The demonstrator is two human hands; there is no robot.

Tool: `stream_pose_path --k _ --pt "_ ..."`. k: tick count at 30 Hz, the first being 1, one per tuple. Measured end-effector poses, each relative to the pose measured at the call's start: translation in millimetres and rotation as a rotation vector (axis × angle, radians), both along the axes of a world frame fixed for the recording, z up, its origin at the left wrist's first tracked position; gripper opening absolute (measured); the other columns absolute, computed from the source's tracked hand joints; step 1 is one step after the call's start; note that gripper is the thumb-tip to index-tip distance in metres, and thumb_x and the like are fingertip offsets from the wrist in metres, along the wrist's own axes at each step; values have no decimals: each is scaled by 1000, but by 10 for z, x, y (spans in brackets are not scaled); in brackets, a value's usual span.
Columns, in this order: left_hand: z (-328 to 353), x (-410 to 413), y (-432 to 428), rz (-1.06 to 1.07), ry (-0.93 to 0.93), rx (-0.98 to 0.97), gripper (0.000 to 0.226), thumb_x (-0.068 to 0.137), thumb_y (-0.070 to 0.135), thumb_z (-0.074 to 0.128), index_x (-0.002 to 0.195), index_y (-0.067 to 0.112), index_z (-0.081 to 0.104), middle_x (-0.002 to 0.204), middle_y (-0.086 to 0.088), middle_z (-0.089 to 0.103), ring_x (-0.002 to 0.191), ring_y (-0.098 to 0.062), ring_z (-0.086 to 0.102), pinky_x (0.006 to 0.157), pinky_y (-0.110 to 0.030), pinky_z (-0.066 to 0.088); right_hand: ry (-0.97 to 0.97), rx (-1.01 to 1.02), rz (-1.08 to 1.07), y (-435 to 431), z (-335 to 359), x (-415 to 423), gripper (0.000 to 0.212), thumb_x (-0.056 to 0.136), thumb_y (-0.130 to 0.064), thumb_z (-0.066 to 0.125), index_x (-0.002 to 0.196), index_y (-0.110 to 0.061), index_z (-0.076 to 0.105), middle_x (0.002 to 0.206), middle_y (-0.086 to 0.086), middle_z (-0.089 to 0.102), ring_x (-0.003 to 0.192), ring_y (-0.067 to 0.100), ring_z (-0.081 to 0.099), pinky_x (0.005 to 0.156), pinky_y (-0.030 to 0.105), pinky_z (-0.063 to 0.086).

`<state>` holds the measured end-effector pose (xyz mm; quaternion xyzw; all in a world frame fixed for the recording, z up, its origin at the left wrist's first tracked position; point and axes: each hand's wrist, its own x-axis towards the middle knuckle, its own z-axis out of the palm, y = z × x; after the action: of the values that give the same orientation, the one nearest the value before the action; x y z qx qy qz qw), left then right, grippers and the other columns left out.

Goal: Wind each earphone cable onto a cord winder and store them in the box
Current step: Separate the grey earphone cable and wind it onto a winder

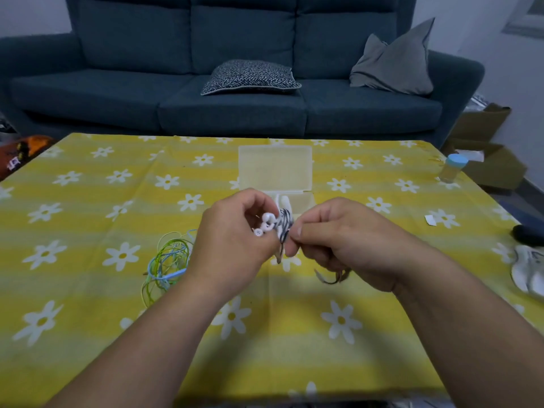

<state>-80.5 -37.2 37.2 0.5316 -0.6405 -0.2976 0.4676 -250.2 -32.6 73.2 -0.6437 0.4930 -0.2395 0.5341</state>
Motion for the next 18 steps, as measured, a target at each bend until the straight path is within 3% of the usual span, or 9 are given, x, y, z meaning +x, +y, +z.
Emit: stream_pose_path --k 6,10,18 --pt "5 -42 59 -115 -237 -100 20 68 8 66 78 25 65 70 7 66 65 -14 61 60 -36 51 -105 -13 -161 -57 36 -65 30 96 -14 57 74 3 69 48 2 39 43 14 26 42 24 18" --pt "21 -41 71 -137 -186 -85 28 67 0 68 78 26 65 70 7 66 66 -15 60 62 -36 51 -137 -18 -285 -93 45 -121 30 96 -16 59 70 -2 66 47 1 37 42 14 25 42 23 18" --pt "42 -56 119 -234 -159 -69 31 70 -1 68 80 28 66 73 5 68 67 -19 61 64 -37 51 14 -188 -364 -128 -38 -188 31 84 -26 76 63 -9 60 48 1 36 52 19 28 48 27 24"
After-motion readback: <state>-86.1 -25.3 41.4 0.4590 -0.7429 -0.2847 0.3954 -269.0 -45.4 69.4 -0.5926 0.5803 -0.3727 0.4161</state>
